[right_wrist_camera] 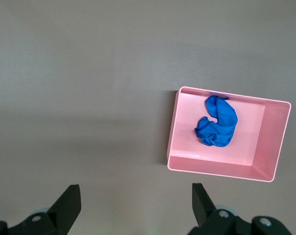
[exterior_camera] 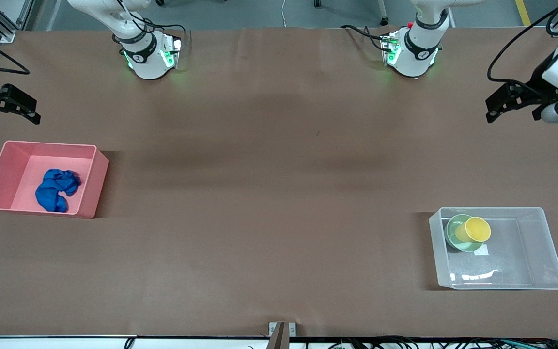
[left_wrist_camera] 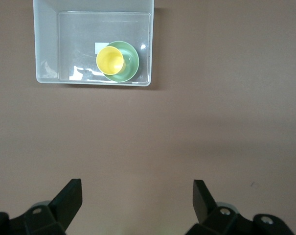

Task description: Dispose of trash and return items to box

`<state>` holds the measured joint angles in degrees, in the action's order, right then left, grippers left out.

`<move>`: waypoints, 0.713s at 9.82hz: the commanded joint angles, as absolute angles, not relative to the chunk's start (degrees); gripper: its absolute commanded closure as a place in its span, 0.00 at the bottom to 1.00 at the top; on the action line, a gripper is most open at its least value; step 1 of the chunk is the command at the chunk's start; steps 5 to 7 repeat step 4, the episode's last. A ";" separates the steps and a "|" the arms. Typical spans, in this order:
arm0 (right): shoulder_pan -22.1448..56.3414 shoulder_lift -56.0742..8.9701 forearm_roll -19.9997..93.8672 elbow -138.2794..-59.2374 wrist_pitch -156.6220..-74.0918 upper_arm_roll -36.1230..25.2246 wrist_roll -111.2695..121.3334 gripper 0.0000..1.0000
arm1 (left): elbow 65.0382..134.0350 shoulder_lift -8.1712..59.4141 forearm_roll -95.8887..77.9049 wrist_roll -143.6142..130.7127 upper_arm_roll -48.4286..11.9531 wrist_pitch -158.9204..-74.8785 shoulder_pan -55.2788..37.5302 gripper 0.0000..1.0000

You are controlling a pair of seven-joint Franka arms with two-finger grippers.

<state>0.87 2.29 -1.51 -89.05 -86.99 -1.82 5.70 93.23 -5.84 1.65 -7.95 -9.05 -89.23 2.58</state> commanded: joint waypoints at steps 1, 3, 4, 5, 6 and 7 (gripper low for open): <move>0.26 2.20 -1.49 -88.68 -87.10 -1.41 6.15 0.00 | 95.37 -7.04 1.23 -6.85 -8.35 -87.90 2.72 0.00; 0.18 2.20 -1.41 -88.77 -86.92 -1.41 6.15 0.00 | 93.70 -5.89 1.41 -6.24 -8.35 -87.71 2.72 0.00; 0.18 2.20 -1.41 -88.77 -86.84 -1.41 6.15 0.00 | 93.34 -5.28 1.41 -6.15 -8.35 -87.71 2.72 0.00; 0.18 2.20 -1.41 -88.77 -86.84 -1.41 6.15 0.00 | 93.34 -5.28 1.41 -6.15 -8.35 -87.71 2.72 0.00; 0.18 2.20 -1.41 -88.77 -86.84 -1.41 6.15 0.00 | 93.34 -5.28 1.41 -6.15 -8.35 -87.71 2.72 0.00; 0.18 2.20 -1.41 -88.77 -86.84 -1.41 6.15 0.00 | 93.34 -5.28 1.41 -6.15 -8.35 -87.71 2.72 0.00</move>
